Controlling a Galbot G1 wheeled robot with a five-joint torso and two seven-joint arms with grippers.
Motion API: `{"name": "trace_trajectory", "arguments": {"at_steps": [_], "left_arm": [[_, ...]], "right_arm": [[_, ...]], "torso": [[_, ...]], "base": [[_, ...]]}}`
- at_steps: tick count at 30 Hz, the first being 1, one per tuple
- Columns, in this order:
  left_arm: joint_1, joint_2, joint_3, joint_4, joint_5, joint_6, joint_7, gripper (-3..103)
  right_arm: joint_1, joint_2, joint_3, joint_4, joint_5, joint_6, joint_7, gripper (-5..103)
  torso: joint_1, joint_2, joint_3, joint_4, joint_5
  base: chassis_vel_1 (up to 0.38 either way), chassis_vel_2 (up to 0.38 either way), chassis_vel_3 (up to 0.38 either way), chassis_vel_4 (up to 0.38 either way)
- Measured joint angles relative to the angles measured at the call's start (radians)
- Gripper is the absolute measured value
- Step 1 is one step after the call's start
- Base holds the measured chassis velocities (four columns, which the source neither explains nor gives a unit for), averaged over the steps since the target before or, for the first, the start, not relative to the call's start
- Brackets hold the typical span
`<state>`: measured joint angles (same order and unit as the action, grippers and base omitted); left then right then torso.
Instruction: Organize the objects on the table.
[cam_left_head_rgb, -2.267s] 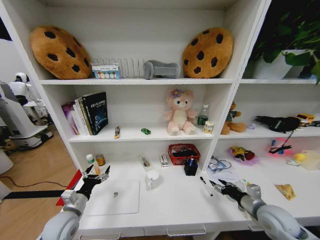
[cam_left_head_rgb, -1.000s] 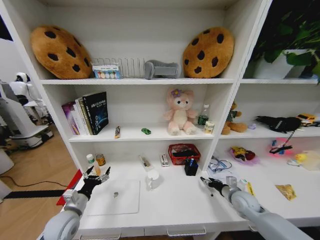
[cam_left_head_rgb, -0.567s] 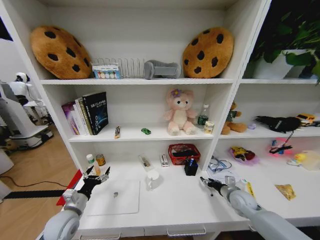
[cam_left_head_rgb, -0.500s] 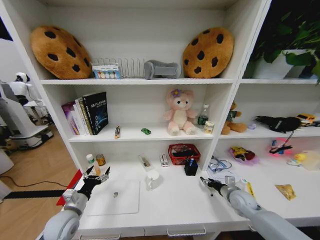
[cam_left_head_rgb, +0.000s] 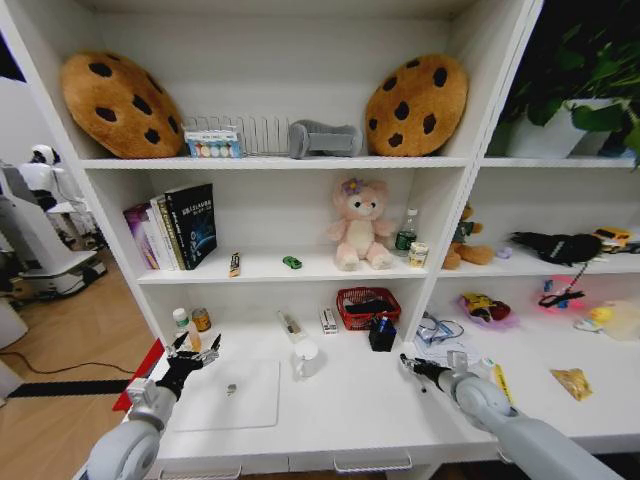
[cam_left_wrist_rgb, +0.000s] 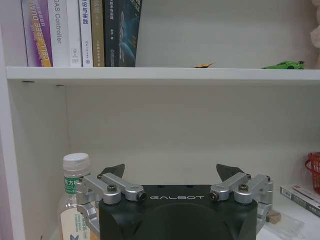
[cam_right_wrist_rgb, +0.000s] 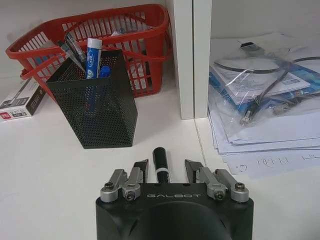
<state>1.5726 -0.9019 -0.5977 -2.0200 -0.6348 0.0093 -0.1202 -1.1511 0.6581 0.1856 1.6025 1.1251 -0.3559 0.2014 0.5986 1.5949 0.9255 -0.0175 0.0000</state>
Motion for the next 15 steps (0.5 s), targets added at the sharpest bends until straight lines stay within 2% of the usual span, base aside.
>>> {"name": "trace_trajectory", "arguments": {"at_steps": [1, 2, 3, 5, 7, 8, 10, 15], "left_arm": [[0.000, 0.000, 0.000, 0.000, 0.000, 0.000, 0.000, 100], [0.000, -0.002, 0.000, 0.000, 0.000, 0.000, 0.000, 100], [0.000, -0.003, 0.000, 0.001, 0.000, -0.001, 0.000, 100], [0.000, -0.004, 0.001, 0.001, 0.000, -0.001, 0.000, 100], [0.000, -0.004, 0.001, 0.001, 0.000, -0.002, 0.000, 100], [0.000, -0.004, 0.001, 0.001, 0.000, -0.002, 0.000, 100], [0.000, -0.004, 0.000, 0.002, 0.000, -0.003, 0.000, 100], [0.000, -0.003, -0.001, 0.002, 0.000, -0.003, 0.000, 100]], "right_arm": [[0.000, 0.000, 0.000, 0.000, 0.000, 0.000, 0.000, 46], [0.001, 0.002, -0.001, -0.002, 0.000, -0.002, 0.001, 36], [0.002, 0.003, -0.002, -0.005, 0.000, -0.002, 0.001, 30], [0.003, 0.004, -0.003, -0.007, 0.002, -0.004, 0.002, 30], [0.005, 0.003, -0.004, -0.013, 0.008, -0.009, 0.002, 19], [0.005, 0.003, -0.004, -0.013, 0.008, -0.009, 0.002, 19], [0.009, 0.002, -0.004, -0.020, 0.014, -0.010, 0.002, 10], [0.010, -0.002, -0.003, -0.025, 0.021, -0.010, 0.002, 10]], "torso": [[0.000, 0.000, 0.000, 0.0000, 0.0000], [0.000, 0.000, 0.000, 0.0000, 0.0000], [0.000, 0.000, 0.000, 0.0000, 0.0000], [0.000, 0.000, 0.000, 0.0001, 0.0000], [0.000, 0.000, 0.000, 0.0000, 0.0000], [0.000, 0.000, 0.000, 0.0000, 0.0000], [0.000, 0.000, 0.000, 0.0000, -0.0001], [0.000, 0.000, 0.000, 0.0001, -0.0001]], "base": [[0.000, 0.000, 0.000, 0.000], [0.000, 0.000, 0.000, 0.000], [0.000, 0.000, 0.000, 0.000], [0.000, 0.000, 0.000, 0.000], [0.000, 0.000, 0.000, 0.000], [0.000, 0.000, 0.000, 0.000], [0.000, 0.000, 0.000, 0.000], [0.000, 0.000, 0.000, 0.000]]}}
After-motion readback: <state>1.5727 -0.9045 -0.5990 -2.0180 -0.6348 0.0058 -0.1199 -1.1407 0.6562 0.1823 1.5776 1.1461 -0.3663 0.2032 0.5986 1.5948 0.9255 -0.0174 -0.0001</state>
